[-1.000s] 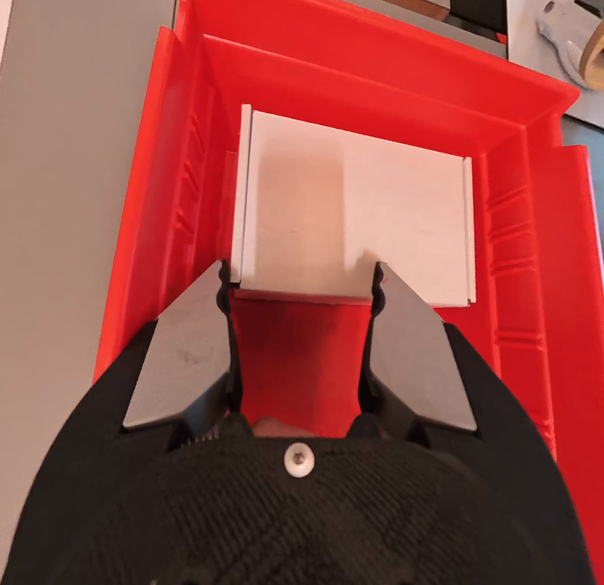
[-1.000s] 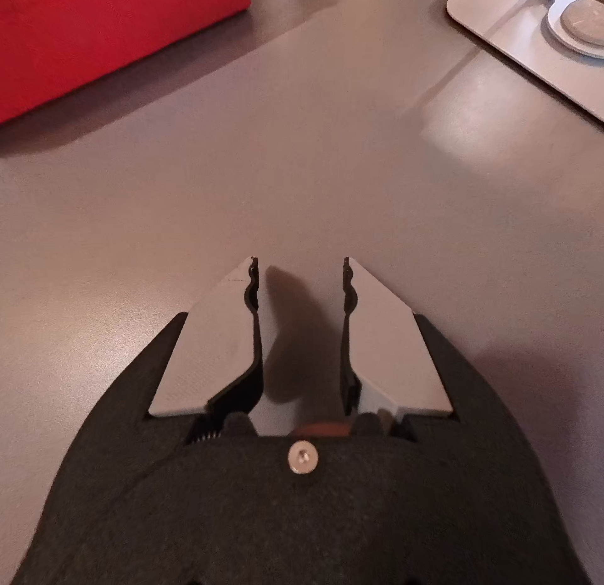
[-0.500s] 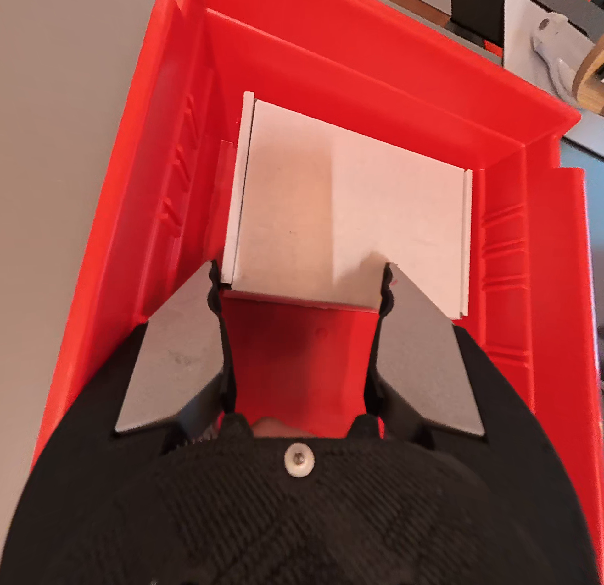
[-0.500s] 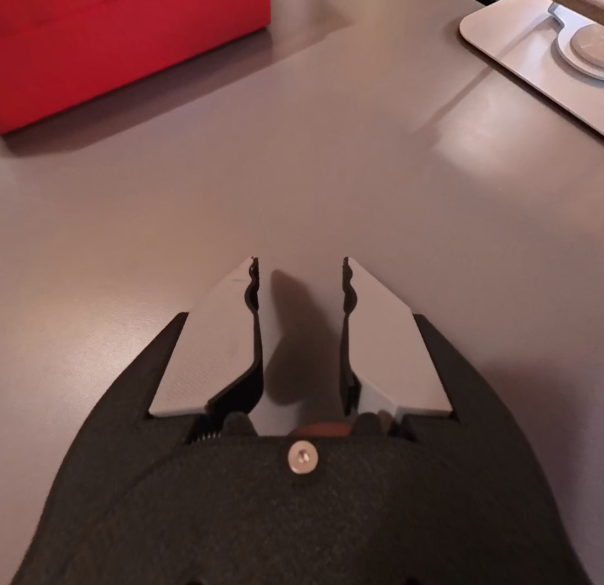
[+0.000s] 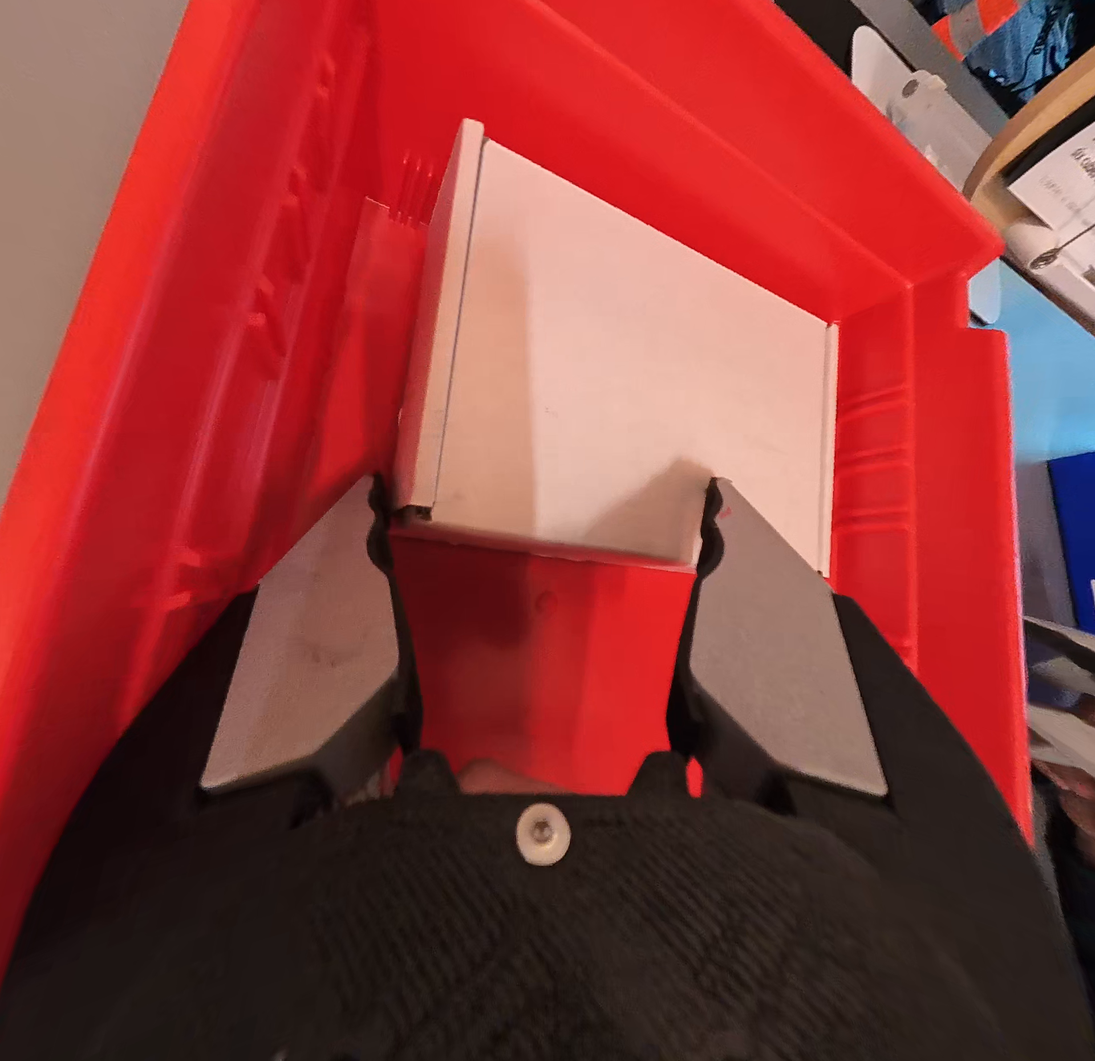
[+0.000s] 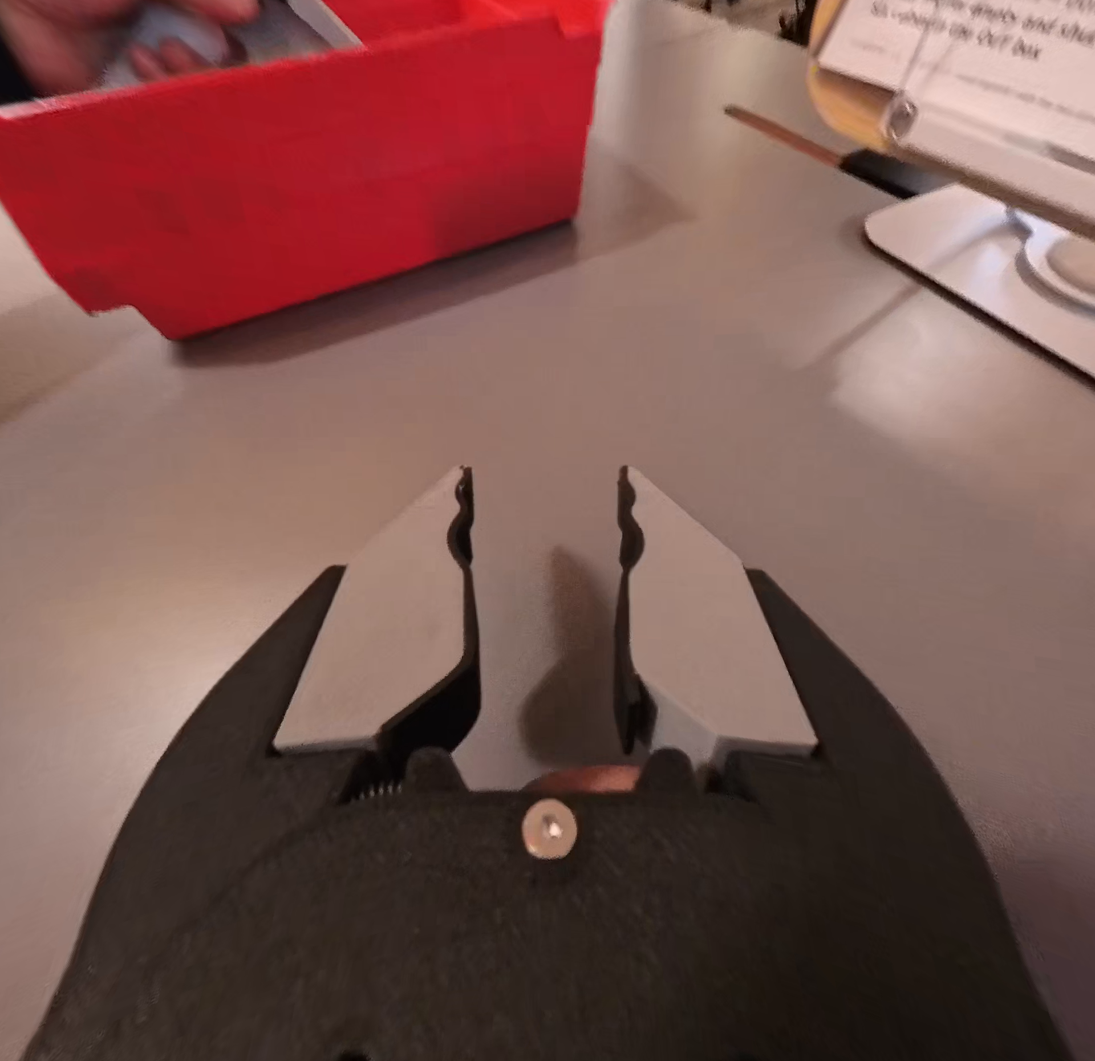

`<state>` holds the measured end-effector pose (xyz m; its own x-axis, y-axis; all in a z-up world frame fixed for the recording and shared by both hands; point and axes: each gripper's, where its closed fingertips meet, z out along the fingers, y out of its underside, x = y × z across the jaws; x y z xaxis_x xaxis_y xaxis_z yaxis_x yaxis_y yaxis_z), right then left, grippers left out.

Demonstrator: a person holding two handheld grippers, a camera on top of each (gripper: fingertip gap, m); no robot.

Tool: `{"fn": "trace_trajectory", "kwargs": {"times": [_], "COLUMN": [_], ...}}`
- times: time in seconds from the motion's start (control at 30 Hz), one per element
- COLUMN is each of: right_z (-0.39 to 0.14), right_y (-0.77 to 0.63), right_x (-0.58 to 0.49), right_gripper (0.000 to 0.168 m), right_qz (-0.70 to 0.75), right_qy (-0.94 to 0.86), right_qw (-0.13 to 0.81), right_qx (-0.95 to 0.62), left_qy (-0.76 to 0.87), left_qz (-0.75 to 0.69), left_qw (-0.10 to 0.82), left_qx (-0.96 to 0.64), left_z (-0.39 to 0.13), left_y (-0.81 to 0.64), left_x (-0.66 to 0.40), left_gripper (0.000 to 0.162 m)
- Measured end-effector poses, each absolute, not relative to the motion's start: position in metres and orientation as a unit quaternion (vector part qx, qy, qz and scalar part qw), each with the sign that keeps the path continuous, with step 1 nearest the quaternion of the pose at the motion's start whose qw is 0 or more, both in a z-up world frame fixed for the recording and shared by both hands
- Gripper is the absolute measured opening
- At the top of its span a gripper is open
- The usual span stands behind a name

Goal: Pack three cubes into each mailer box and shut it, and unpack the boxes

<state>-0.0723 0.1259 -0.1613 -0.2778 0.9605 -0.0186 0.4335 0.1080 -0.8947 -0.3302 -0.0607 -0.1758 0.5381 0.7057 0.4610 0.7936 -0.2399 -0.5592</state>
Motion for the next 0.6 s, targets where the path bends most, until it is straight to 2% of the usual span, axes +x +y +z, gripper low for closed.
{"fn": "trace_trajectory", "kwargs": {"times": [0.07,0.23,0.33,0.43,0.53,0.6], "right_z": [-0.145,-0.104,-0.074,-0.069,-0.095,-0.106], "right_y": [0.097,0.009,-0.042,-0.073,-0.084,-0.087], "right_x": [-0.079,-0.112,-0.134,-0.162,-0.187,-0.192], "right_gripper": [0.04,0.052,0.049,0.027,0.0,0.0], "right_qz": [0.482,0.553,0.581,0.576,0.533,0.523], "right_qy": [-0.672,-0.67,-0.658,-0.66,-0.686,-0.694], "right_qw": [0.303,0.312,0.333,0.334,0.32,0.32], "right_qx": [-0.474,-0.384,-0.344,-0.349,-0.378,-0.376], "left_qy": [-0.476,-0.469,-0.466,-0.464,-0.458,-0.446], "left_qz": [-0.056,-0.064,-0.066,-0.064,-0.064,-0.056], "left_qw": [0.39,0.402,0.408,0.409,0.413,0.418], "left_qx": [-0.786,-0.784,-0.782,-0.783,-0.785,-0.79], "left_z": [-0.176,-0.176,-0.176,-0.176,-0.176,-0.175], "left_y": [-0.06,-0.058,-0.058,-0.058,-0.058,-0.057], "left_x": [-0.329,-0.329,-0.33,-0.33,-0.33,-0.33], "left_gripper": [0.104,0.104,0.104,0.105,0.104,0.103]}}
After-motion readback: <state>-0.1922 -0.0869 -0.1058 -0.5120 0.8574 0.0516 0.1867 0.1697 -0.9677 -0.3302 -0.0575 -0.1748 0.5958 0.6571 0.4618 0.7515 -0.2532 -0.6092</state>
